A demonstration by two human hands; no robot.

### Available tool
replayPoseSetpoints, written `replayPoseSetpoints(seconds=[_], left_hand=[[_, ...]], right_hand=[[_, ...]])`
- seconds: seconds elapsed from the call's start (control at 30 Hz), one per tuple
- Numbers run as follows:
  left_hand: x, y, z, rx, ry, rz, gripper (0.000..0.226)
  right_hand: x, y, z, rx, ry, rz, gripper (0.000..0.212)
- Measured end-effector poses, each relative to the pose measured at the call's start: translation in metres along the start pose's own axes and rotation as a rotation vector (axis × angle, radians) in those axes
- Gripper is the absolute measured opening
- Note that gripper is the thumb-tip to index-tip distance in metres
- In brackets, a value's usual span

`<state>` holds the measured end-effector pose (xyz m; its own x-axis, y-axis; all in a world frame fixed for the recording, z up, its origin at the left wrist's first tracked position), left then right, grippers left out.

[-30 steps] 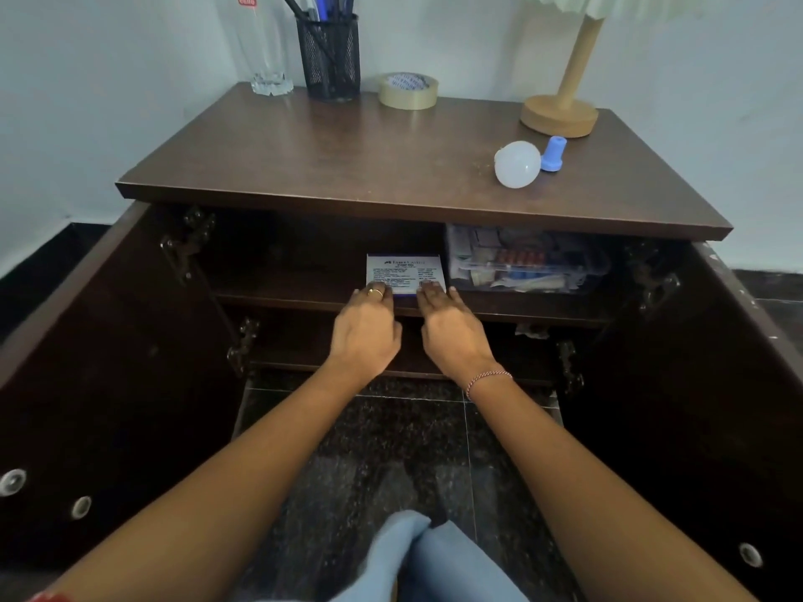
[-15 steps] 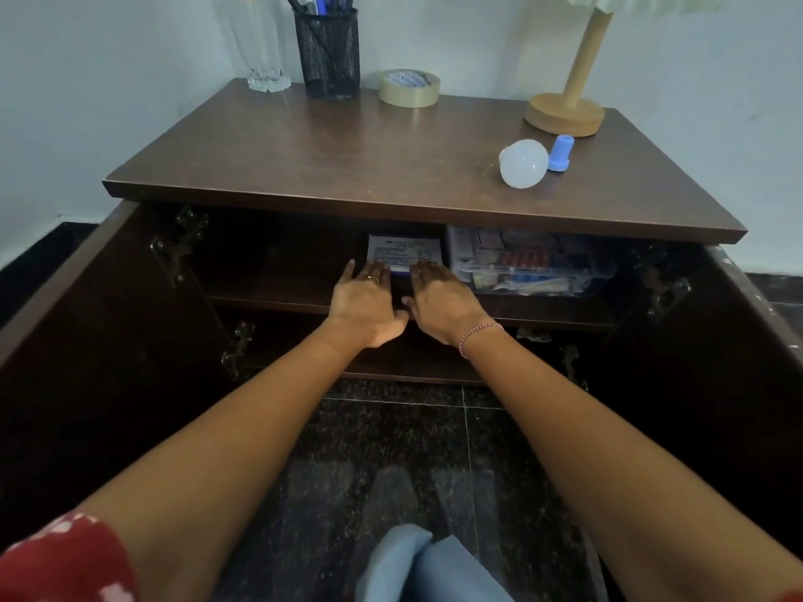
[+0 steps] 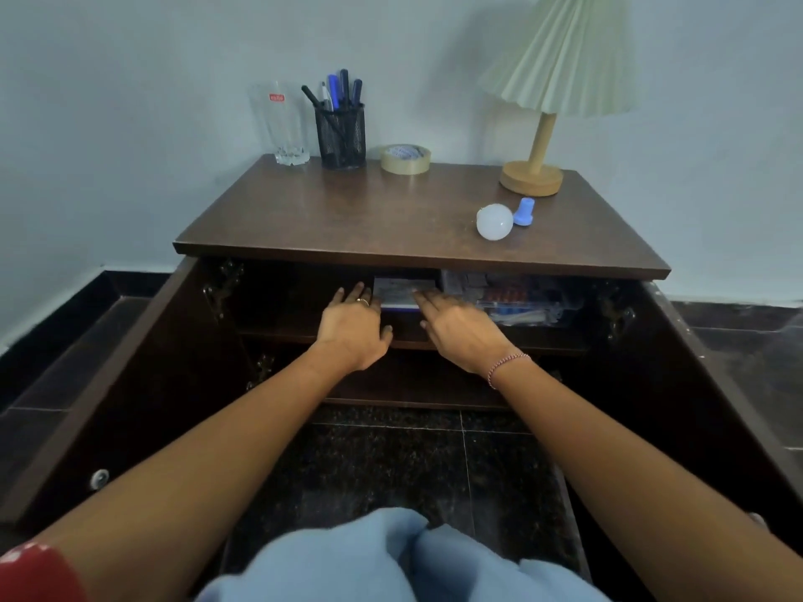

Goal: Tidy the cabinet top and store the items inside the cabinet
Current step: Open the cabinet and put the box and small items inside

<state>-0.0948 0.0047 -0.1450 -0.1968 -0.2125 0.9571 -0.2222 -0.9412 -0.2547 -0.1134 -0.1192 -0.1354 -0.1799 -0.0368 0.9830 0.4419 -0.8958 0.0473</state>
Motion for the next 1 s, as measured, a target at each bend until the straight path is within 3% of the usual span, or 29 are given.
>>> replayPoseSetpoints(seconds=[0.17, 0.3, 0.4, 0.5, 0.63, 0.77, 1.0], left_hand=[[0.072, 0.005, -0.014, -0.014, 0.181, -0.054, 0.043], [0.13, 0.004, -0.01, 0.033, 0.255, -0.217, 0.039], [0.163, 0.006, -0.004, 0.112, 0.269, -0.405, 0.039], [0.191, 0.011, 0.008, 0.182, 0.251, -0.551, 0.036], [0.184, 0.025, 0.021, 0.316, 0.188, -0.966, 0.032], [0.158, 0.037, 0.025, 0.375, 0.093, -1.198, 0.036], [0.147, 0.056, 0.04, 0.372, 0.001, -1.465, 0.044]], right_hand=[[0.074, -0.009, -0.009, 0.055, 0.136, -0.064, 0.03], [0.13, 0.002, -0.01, -0.027, 0.195, -0.077, 0.031], [0.171, 0.026, -0.007, -0.185, 0.26, -0.026, 0.035], [0.2, 0.055, -0.009, -0.406, 0.35, 0.184, 0.037], [0.183, 0.074, -0.027, -0.574, 0.517, 0.661, 0.034], [0.149, 0.101, -0.045, -0.758, 0.509, 0.862, 0.032], [0.125, 0.11, -0.029, -0.81, 0.469, 1.055, 0.037]])
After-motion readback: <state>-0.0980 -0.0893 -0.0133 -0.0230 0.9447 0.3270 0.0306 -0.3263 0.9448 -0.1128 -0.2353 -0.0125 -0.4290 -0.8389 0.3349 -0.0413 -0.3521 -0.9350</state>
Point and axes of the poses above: each hand's wrist, its own z-axis towards the middle knuckle, its own x-axis out of the back of the hand, y = z × x, the point moved 7 cm from there along z, towards the middle knuckle, and after that the axes turned 5 degrees about z, right-handed, at the moved point
